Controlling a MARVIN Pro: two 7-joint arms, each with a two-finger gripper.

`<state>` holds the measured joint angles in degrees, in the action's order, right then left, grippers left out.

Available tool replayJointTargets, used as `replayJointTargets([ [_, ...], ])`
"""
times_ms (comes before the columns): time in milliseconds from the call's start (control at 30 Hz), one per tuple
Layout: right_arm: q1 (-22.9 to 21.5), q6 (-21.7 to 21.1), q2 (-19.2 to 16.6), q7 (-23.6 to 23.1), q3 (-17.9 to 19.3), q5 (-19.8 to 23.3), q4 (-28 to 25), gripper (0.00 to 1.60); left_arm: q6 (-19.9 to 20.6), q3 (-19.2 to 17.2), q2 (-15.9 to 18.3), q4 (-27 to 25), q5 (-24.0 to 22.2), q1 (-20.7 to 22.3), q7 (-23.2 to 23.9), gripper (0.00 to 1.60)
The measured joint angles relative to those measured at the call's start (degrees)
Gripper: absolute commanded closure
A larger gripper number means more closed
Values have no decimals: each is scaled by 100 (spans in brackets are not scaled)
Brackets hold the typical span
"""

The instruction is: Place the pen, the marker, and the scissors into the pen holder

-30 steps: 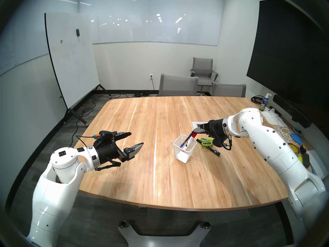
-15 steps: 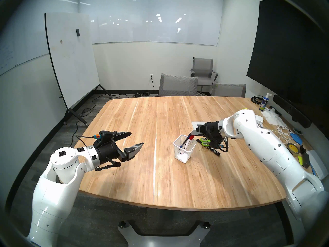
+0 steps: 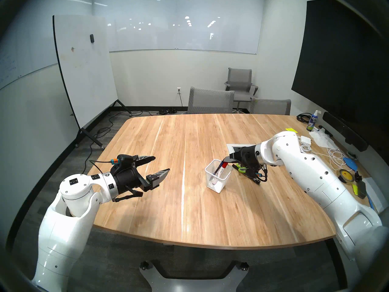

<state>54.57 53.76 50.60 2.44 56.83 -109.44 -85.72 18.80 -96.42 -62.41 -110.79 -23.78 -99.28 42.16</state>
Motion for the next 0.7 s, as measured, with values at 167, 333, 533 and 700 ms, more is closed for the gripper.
replayJointTargets([
  [167,0,6,25,29,-20,-54,12,160,0,0,0,0,0,0,0,0],
  [333,0,20,42,56,-22,-97,16,160,0,0,0,0,0,0,0,0],
  [533,0,60,69,80,-24,-130,16,0,0,0,0,0,0,0,0,0],
  [700,0,62,92,93,-25,-174,13,0,0,0,0,0,0,0,0,0],
])
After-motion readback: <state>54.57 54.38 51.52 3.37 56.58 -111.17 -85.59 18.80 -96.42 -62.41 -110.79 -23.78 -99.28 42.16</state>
